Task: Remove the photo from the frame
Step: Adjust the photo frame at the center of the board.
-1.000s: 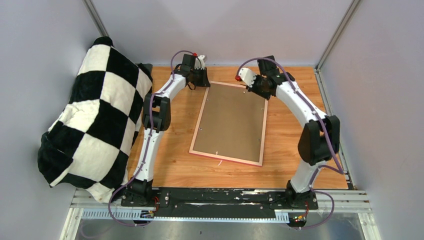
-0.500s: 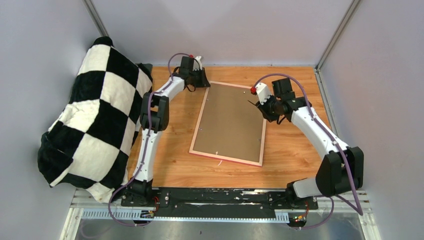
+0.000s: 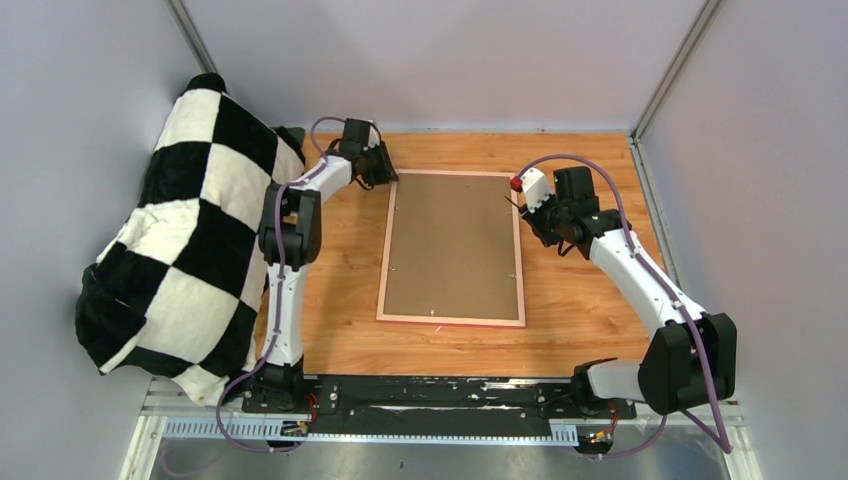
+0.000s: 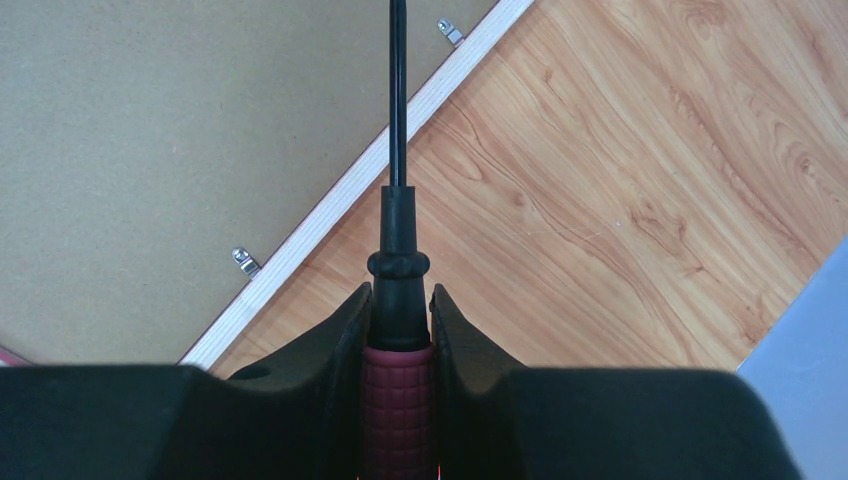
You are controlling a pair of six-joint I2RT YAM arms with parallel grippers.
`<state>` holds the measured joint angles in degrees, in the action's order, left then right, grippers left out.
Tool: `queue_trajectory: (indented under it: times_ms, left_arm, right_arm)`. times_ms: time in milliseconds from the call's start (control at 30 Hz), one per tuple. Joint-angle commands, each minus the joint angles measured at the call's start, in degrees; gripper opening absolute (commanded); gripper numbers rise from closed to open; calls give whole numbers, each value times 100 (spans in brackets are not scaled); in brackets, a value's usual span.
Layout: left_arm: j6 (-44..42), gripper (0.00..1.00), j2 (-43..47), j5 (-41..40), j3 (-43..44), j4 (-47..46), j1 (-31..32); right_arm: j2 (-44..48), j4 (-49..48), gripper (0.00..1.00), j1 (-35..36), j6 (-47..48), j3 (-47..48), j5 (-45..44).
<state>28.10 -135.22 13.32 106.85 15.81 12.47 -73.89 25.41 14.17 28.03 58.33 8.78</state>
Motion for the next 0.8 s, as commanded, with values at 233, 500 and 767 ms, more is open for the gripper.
queue_trajectory:
  times_ms: [233, 500, 767]
  left_arm:
    - [-787, 100, 1197, 247, 84, 478, -91]
    - [-3864, 100, 3143, 1648, -1897, 199, 488]
    - [-6099, 100, 4280, 774, -3976, 622, 2283]
  right_arm:
    - [19, -370, 0, -362, -153, -269, 134]
    - [150, -493, 0, -613, -182, -315, 106]
    - [347, -745, 0, -836, -308, -425, -109]
